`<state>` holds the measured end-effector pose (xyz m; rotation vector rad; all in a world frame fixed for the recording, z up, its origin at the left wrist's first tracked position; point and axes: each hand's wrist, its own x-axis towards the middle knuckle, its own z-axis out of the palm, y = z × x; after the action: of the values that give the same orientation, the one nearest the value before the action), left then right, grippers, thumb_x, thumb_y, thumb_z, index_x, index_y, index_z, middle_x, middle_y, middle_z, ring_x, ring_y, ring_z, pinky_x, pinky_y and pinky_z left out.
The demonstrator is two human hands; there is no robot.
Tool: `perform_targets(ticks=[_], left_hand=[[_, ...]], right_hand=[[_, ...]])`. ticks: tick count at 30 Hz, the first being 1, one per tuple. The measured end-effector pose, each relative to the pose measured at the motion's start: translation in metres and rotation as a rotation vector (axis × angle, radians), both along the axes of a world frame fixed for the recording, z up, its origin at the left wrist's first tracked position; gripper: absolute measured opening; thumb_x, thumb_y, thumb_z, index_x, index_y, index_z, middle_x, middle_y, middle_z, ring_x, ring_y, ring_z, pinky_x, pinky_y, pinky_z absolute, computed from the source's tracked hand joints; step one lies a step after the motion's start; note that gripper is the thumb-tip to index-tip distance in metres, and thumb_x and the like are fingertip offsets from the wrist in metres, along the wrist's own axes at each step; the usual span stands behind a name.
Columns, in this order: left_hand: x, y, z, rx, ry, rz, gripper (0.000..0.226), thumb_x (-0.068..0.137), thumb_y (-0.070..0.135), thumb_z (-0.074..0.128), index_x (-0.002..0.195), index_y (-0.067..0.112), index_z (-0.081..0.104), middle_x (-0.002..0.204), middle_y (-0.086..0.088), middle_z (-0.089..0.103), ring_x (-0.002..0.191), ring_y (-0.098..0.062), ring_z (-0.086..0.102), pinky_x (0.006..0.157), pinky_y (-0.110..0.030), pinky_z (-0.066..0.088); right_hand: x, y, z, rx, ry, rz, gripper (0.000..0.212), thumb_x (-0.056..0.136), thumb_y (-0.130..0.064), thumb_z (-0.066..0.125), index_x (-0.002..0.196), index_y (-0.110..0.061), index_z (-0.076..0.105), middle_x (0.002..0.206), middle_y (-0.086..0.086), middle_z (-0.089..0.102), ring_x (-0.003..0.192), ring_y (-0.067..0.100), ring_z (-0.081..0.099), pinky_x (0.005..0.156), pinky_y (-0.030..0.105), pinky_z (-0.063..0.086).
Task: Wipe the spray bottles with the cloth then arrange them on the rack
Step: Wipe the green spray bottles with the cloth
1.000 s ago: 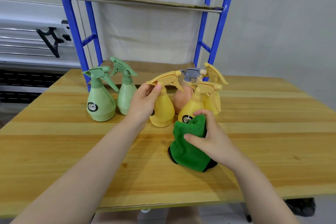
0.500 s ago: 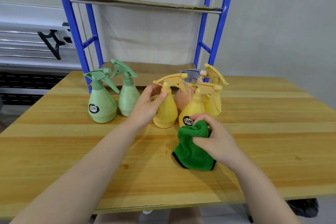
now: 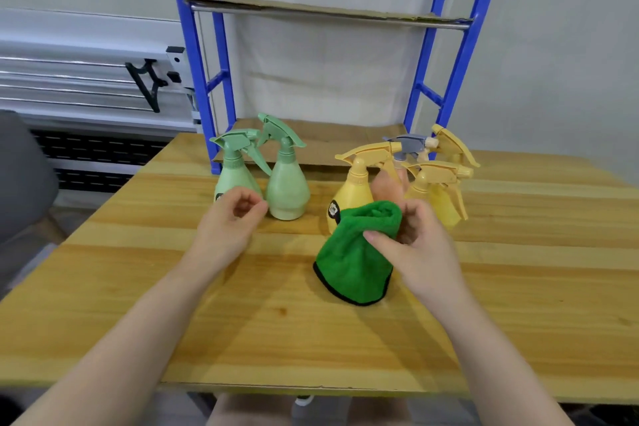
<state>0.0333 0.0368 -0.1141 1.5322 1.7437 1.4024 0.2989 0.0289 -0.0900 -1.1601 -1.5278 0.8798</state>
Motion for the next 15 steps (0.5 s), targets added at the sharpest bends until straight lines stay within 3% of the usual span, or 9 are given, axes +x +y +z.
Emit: perform_targets(ticks=[3, 5, 9, 13, 15], left_hand=[[-0.021, 0.005, 0.007, 0.045, -0.030, 0.170, 0.015, 0.089, 0.026, 0.067, 0.100, 0.021, 0.059, 0.090, 0.007, 0.061, 0.081, -0.007, 0.055, 0.074, -0.025, 0.044], [-0.033, 0.013, 0.010, 0.057, -0.011, 0.236, 0.030, 0.088, 0.028, 0.068, 0.114, 0.021, 0.056, 0.104, 0.006, 0.060, 0.095, -0.010, 0.054, 0.086, -0.030, 0.046], [-0.046, 0.031, 0.015, 0.028, -0.008, 0.202, 0.053, 0.089, 0.034, 0.067, 0.136, 0.018, 0.048, 0.130, 0.010, 0.053, 0.121, -0.008, 0.045, 0.099, -0.028, 0.039], [-0.048, 0.045, 0.014, 0.023, -0.025, 0.119, 0.055, 0.093, 0.035, 0.062, 0.143, 0.019, 0.044, 0.138, 0.008, 0.052, 0.124, -0.007, 0.047, 0.092, -0.016, 0.037], [-0.047, 0.048, 0.015, 0.037, -0.039, 0.107, 0.050, 0.094, 0.034, 0.059, 0.140, 0.019, 0.047, 0.134, 0.006, 0.056, 0.106, -0.005, 0.055, 0.071, -0.002, 0.041]], right_hand=[[-0.014, -0.001, 0.000, 0.033, -0.031, 0.016, 0.029, 0.076, -0.013, 0.081, 0.097, -0.024, 0.064, 0.095, -0.007, 0.072, 0.092, 0.012, 0.067, 0.078, 0.029, 0.056], [-0.022, -0.002, -0.001, 0.049, -0.046, 0.011, 0.022, 0.077, -0.018, 0.081, 0.093, -0.025, 0.068, 0.091, -0.010, 0.072, 0.088, 0.009, 0.067, 0.078, 0.030, 0.055], [-0.035, -0.003, -0.003, 0.066, 0.007, 0.029, 0.008, 0.082, -0.023, 0.077, 0.087, -0.025, 0.070, 0.086, -0.012, 0.074, 0.084, 0.007, 0.069, 0.075, 0.028, 0.055], [-0.042, -0.008, -0.002, 0.046, 0.065, 0.092, 0.008, 0.090, -0.021, 0.069, 0.095, -0.026, 0.072, 0.093, -0.012, 0.075, 0.090, 0.004, 0.070, 0.078, 0.025, 0.055], [-0.044, -0.010, -0.002, 0.035, 0.079, 0.115, 0.011, 0.091, -0.021, 0.068, 0.097, -0.029, 0.071, 0.096, -0.013, 0.075, 0.093, 0.004, 0.070, 0.080, 0.026, 0.056]])
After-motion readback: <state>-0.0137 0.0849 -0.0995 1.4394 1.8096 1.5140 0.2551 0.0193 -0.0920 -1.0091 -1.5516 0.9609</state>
